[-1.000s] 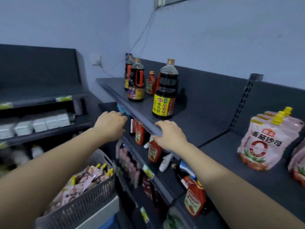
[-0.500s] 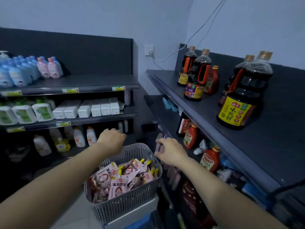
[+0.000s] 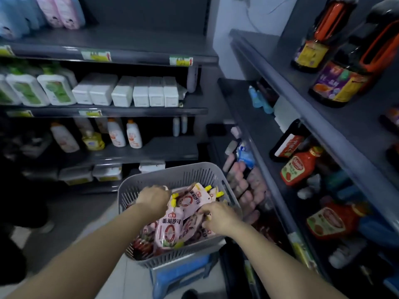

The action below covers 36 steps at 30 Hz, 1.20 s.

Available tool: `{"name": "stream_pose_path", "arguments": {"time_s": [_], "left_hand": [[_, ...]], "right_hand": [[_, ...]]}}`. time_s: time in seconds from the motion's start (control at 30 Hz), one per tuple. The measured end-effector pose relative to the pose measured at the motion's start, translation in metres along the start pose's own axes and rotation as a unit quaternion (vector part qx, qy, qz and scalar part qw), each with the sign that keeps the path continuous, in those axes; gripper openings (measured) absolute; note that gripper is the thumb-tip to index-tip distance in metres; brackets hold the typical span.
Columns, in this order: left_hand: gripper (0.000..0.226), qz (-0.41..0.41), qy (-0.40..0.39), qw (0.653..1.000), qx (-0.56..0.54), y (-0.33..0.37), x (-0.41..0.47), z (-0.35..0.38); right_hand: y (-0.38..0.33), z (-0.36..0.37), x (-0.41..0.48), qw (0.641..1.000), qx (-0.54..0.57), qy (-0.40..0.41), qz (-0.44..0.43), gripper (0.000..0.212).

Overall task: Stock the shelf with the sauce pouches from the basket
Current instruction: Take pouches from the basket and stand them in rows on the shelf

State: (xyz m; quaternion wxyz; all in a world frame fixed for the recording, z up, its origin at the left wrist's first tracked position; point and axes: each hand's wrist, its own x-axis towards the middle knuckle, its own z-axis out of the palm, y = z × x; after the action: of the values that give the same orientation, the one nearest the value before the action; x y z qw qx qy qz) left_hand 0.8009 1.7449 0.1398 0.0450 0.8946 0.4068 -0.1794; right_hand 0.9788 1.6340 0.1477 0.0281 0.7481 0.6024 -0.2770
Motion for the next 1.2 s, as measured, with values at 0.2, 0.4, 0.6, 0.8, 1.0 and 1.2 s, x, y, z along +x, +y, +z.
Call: {"name": "stream_pose_path", "arguments": {"time_s": [0.2,0.4,0.6,0.8,1.0,1.2], "left_hand": [[0.065,-0.042,-0.088,0.991,-0.091,0.007,0.034,0.060],[0.072,-0.058,-0.047,0.989,-0.125,0.017,0.060,0.094],[0.029,-0.132,-0.075,0.960,-0.235,0.008,0.082,0.099],[0.011,-0.119,-0.148,0.934,-0.302,-0.003,0.079,0.099],[0.023,-0.093,-0.130,0.926,-0.342,-0.010,0.066,0.098],[0.039,-0.050,-0.084,0.930,-0.356,-0.007,0.062,0.074]], "right_hand": [[0.005,0.044,0.049,0.985,-0.015,-0.132,-0.109,0.039],[0.003,0.066,0.074,0.953,-0.089,-0.194,-0.214,0.036],[0.015,0.008,0.100,0.982,-0.011,-0.047,-0.184,0.014],[0.014,-0.013,0.115,0.999,-0.021,-0.031,-0.014,0.027],[0.010,0.001,0.094,0.994,0.080,-0.075,-0.014,0.046],[0.011,0.017,0.081,0.987,0.091,0.085,0.098,0.047]]}}
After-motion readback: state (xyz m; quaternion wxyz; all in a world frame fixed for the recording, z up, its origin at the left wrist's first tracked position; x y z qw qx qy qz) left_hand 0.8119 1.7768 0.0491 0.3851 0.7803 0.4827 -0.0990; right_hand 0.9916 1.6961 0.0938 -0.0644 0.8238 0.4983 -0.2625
